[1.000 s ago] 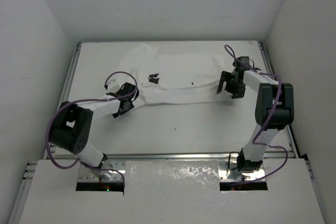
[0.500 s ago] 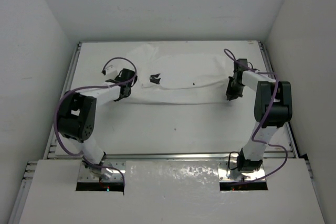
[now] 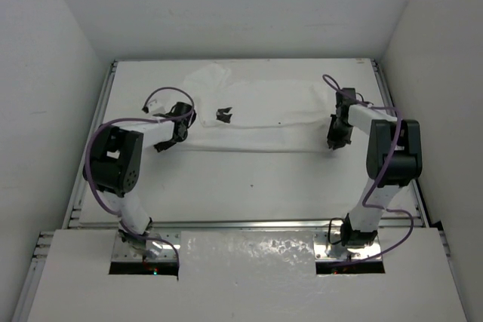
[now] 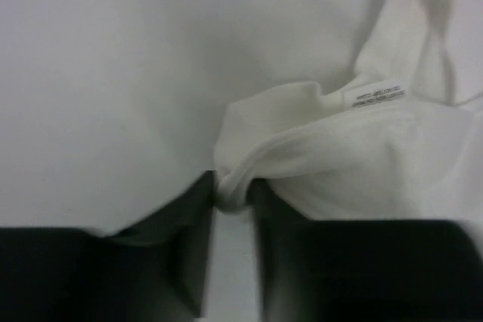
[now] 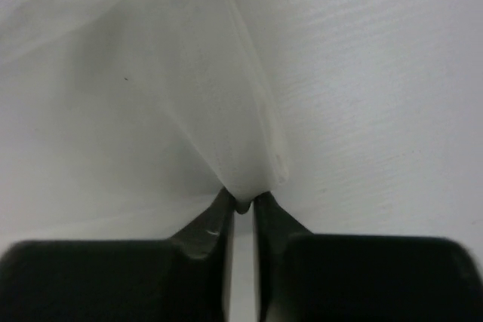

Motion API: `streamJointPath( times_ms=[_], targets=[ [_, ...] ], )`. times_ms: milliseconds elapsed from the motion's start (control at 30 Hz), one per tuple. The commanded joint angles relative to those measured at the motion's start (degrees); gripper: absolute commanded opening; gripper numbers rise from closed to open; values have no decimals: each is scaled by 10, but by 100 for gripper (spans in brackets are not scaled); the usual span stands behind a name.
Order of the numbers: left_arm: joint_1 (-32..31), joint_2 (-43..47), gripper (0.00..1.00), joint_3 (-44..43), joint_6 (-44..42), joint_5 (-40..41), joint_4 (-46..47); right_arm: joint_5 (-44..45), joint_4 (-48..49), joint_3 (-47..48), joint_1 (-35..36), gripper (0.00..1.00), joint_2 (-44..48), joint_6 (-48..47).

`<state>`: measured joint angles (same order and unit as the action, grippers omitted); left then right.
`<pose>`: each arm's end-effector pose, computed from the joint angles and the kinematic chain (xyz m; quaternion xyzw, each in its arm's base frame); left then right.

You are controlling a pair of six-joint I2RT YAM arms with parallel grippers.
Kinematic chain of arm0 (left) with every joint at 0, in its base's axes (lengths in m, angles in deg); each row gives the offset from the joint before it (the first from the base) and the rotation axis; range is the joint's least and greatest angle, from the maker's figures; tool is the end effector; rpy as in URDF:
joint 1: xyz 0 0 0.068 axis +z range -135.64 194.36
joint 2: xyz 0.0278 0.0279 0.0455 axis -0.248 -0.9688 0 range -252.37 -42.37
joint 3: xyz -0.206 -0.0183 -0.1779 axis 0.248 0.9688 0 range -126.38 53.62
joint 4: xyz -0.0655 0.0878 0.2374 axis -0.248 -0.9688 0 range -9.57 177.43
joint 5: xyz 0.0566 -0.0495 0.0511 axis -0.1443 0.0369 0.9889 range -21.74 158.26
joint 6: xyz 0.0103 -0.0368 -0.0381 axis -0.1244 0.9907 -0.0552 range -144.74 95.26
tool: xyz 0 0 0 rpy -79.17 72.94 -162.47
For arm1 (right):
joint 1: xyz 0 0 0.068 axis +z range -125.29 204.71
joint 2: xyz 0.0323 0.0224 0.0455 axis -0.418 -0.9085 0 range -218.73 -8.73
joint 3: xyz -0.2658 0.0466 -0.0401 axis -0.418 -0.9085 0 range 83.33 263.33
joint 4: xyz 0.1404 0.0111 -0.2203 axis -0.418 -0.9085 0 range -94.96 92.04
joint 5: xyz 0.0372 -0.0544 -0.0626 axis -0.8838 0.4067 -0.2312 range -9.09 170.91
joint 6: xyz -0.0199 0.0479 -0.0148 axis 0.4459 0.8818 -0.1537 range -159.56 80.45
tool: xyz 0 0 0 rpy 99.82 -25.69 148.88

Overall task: Fold and stack the t-shirts
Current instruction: Fold the flattened tshirt in 1/3 of the way

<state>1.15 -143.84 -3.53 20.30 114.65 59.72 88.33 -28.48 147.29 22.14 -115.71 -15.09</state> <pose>0.3176 -0.0480 0.1502 -0.3081 0.8562 0.2700 0.3148 0.3476 -0.0202 0.1379 0.2399 0.9581 -0.0357 0.1525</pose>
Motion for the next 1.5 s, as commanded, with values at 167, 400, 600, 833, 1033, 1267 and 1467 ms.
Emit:
streamJointPath(
  times_ms=[167, 400, 600, 833, 1033, 1267, 1467],
  targets=[
    [18, 50, 100, -31, 118, 79, -136, 39, -25, -2, -8, 62, 50, -5],
    [-1, 140, 94, -53, 66, 22, -96, -15, -22, 43, 17, 78, 88, -11],
    [-31, 169, 92, -88, -135, -159, 77, -23, -23, 102, 60, 82, 72, -28],
    [-30, -95, 83, -365, -178, -187, -76, -84, 42, 142, 123, 84, 24, -98],
    [2, -145, 80, -390, -177, -193, -36, -234, 148, 151, 199, 82, -14, -145],
    [15, -197, 74, -420, -195, -239, -42, -244, 200, 187, 279, 81, -48, -168],
    [22, -204, 76, -402, -176, -227, 3, -241, 231, 274, 352, 78, -142, -241]
  ],
)
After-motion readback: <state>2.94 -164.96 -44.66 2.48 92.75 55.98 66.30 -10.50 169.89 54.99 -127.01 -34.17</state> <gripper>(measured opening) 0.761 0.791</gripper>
